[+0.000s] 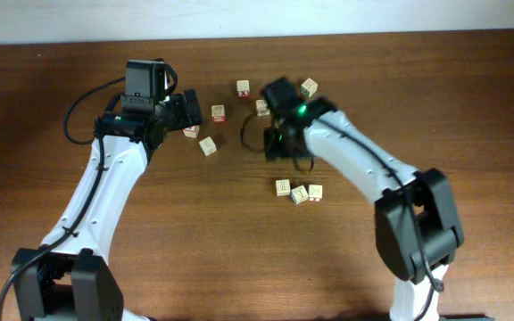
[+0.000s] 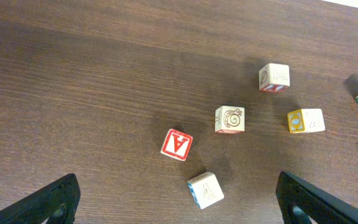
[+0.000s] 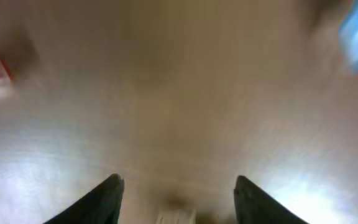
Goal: Rotate 5 blocks
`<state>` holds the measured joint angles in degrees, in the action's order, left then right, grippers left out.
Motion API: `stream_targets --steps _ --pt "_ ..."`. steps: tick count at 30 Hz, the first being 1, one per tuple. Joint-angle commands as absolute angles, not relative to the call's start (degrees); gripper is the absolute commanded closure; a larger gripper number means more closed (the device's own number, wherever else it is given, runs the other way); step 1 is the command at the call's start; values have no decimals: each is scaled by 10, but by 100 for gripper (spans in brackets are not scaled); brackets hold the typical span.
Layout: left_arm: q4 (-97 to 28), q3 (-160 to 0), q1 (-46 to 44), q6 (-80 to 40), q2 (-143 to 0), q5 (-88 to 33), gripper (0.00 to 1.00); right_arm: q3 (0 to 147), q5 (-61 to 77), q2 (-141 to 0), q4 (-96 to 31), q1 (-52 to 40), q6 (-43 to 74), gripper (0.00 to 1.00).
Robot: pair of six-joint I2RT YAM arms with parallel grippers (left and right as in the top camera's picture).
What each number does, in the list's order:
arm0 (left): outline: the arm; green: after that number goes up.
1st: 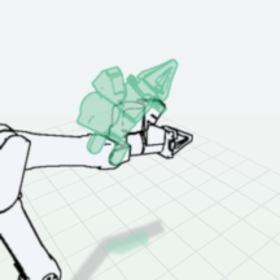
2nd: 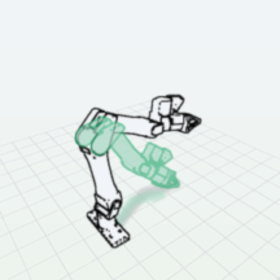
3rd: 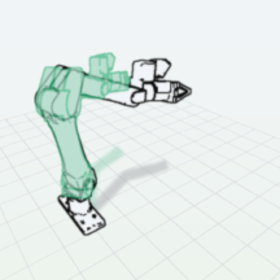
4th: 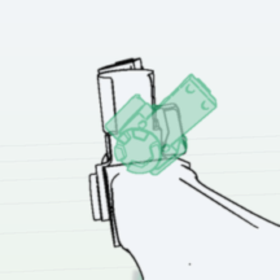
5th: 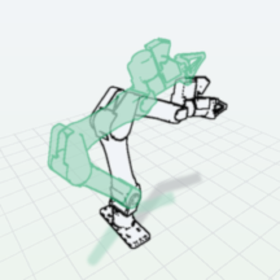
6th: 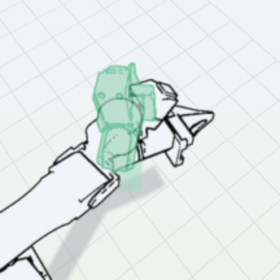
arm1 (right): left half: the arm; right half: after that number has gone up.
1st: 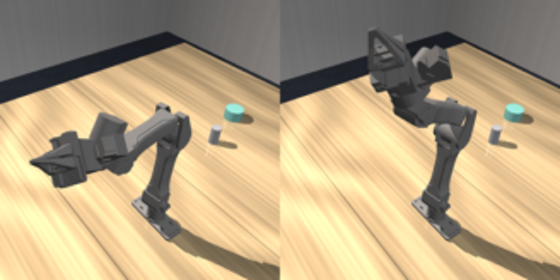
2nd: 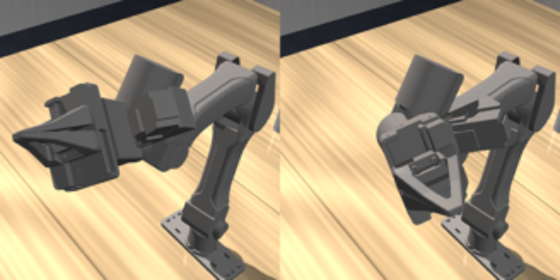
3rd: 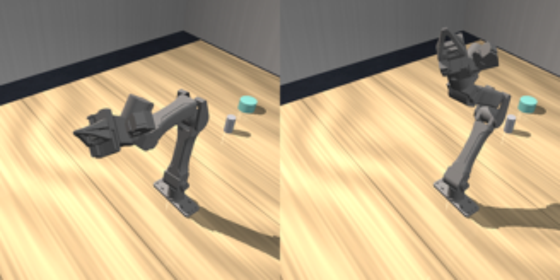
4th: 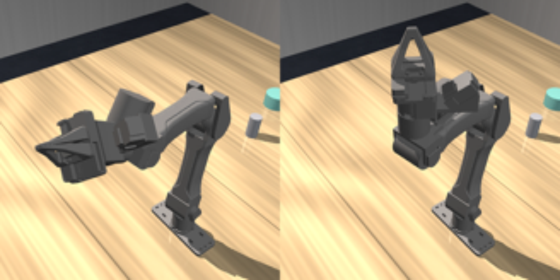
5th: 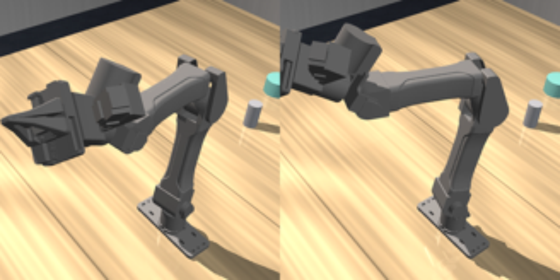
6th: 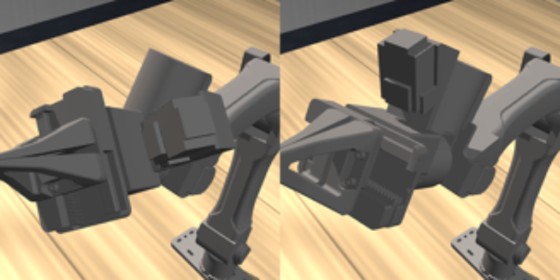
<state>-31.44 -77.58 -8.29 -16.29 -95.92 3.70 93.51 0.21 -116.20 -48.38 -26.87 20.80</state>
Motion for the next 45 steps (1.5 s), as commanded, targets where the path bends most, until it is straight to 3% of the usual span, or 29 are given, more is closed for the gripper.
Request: stream_targets --steps 1,8,10,16,19,20,22,31,35,38,45 --pt "-314 -786 -82 -165 -961 43 1 961 -9 -1149 -433 -212 29 38" --pt "-314 -786 -82 -165 -961 43 1 960 -2 -1228 -345 -157 -180 30" --pt "-314 -786 -82 -165 -961 43 1 960 -3 -1251 -331 -156 -193 24" --pt "-314 -786 -82 -165 -961 43 1 960 -23 -1286 -283 -134 -190 26" --pt "-314 -786 -82 -165 -961 43 1 960 -22 -1289 -291 -120 -175 41" --pt "-314 -786 -82 -165 -961 43 1 960 -21 -1289 -296 -118 -158 51" --pt "-314 -786 -82 -165 -961 43 1 960 -19 -1289 -309 -118 -156 60" --pt "-314 -786 -82 -165 -961 43 1 961 -18 -1288 -362 -119 -24 58" --pt "-314 -786 -82 -165 -961 43 1 972 -18 -1272 -383 -119 -7 70" --pt "-314 -786 -82 -165 -961 43 1 1005 -17 -1230 -463 -119 36 77" --pt "-314 -786 -82 -165 -961 43 1 1007 69 -1155 -709 -120 66 76"
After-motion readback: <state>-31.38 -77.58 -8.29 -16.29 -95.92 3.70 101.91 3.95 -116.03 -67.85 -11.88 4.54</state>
